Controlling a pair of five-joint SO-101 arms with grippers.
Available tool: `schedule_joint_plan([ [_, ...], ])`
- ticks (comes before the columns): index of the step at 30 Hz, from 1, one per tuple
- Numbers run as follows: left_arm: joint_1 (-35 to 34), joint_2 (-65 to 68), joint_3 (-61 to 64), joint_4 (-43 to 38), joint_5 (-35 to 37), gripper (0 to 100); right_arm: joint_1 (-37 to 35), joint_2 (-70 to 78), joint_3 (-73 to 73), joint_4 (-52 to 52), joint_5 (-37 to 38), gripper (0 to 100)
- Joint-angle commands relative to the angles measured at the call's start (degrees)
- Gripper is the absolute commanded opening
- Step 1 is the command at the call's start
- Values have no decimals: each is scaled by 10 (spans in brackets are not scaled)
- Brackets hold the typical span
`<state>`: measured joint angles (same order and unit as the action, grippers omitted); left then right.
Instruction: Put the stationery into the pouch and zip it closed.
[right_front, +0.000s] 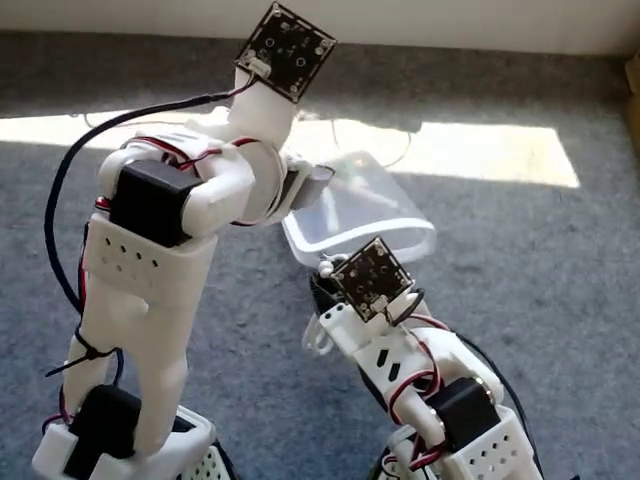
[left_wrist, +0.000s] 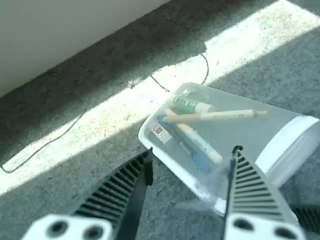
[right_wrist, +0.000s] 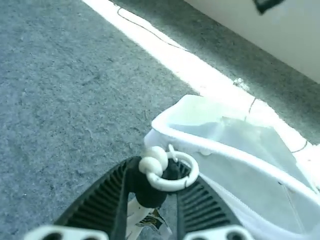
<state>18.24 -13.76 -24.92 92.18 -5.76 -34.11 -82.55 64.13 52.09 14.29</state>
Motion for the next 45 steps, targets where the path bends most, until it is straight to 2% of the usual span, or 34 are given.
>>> schedule_joint_plan([
  [1, -44, -9, -27, 47, -72, 240, 41, -13, -12, 1, 3, 5],
  [4, -54, -9, -24, 79, -110, 239, 51, -13, -12, 0, 3, 5],
  [12, -72, -29, 50, 83, -138, 242, 54, -13, -8, -16, -23, 5],
  [19, -7, -167, 206, 79, -171, 242, 54, -13, -11, -41, -25, 5],
  [30, 24, -266, 499, -149, -171, 280, 54, -13, -12, -40, -26, 5],
  [39, 47, -265, 599, -314, -171, 280, 54, -13, -12, -37, -26, 5],
  [45, 58, -269, 640, -376, -168, 240, 57, -13, -11, -37, -26, 5],
])
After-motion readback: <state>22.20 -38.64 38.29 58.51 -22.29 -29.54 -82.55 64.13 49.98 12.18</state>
